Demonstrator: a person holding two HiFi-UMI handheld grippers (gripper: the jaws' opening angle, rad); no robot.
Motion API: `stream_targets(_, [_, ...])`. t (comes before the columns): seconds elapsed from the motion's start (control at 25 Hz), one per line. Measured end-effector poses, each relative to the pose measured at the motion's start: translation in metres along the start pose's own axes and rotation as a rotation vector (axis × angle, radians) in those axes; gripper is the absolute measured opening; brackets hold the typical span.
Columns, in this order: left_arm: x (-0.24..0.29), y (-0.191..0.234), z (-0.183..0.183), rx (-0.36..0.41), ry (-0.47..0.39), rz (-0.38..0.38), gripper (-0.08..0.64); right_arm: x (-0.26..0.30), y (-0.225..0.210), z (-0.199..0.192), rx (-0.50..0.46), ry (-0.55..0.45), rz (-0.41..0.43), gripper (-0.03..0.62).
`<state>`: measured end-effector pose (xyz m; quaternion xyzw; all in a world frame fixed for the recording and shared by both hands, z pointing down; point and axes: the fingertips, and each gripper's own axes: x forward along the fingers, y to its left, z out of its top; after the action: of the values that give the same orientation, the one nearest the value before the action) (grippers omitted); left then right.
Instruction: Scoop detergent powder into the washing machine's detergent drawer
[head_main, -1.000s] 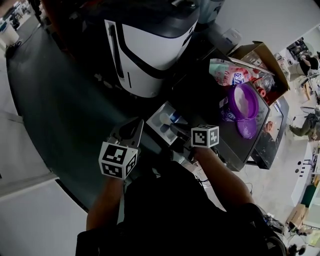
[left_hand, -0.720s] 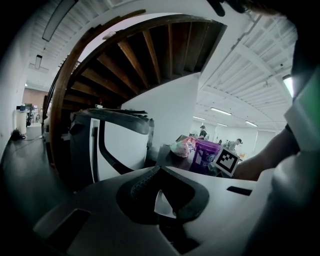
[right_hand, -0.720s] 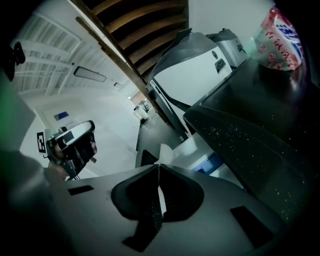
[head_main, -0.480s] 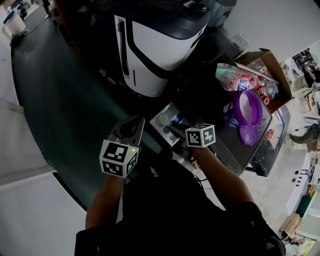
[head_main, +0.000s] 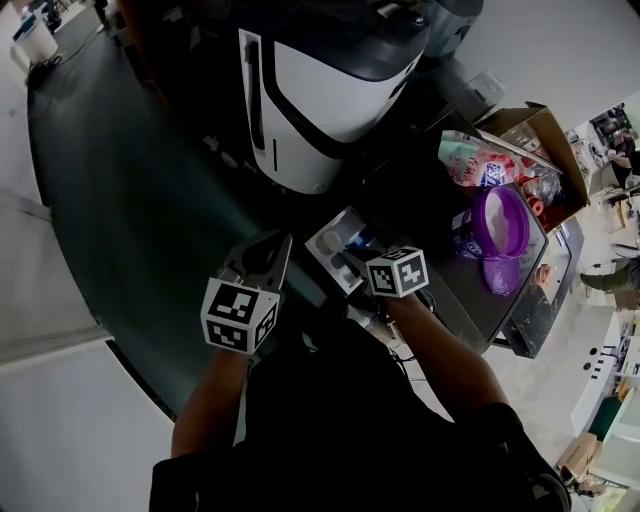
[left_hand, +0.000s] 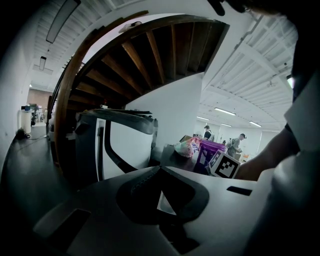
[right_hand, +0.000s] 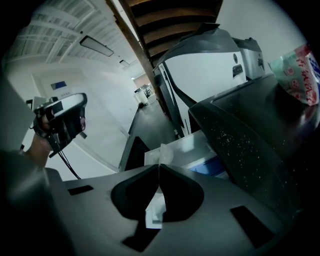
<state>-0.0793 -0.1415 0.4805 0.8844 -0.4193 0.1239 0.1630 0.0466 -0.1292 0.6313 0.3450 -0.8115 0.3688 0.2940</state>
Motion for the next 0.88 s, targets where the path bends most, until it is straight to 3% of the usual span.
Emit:
stream_targets(0.36, [0.0005, 0.0053, -0.0045, -0.007, 0.005, 0.002, 0.006, 0.0088, 0.0002, -0.0021, -0.188, 0.069, -0.077, 0.02])
stream_targets(0.88, [-0.0044, 0.0052, -0.0076, -0.006, 0.008, 0.007, 0.006, 0.0085, 0.0062, -0.0017, -0.344, 0.075, -0.133, 0.02])
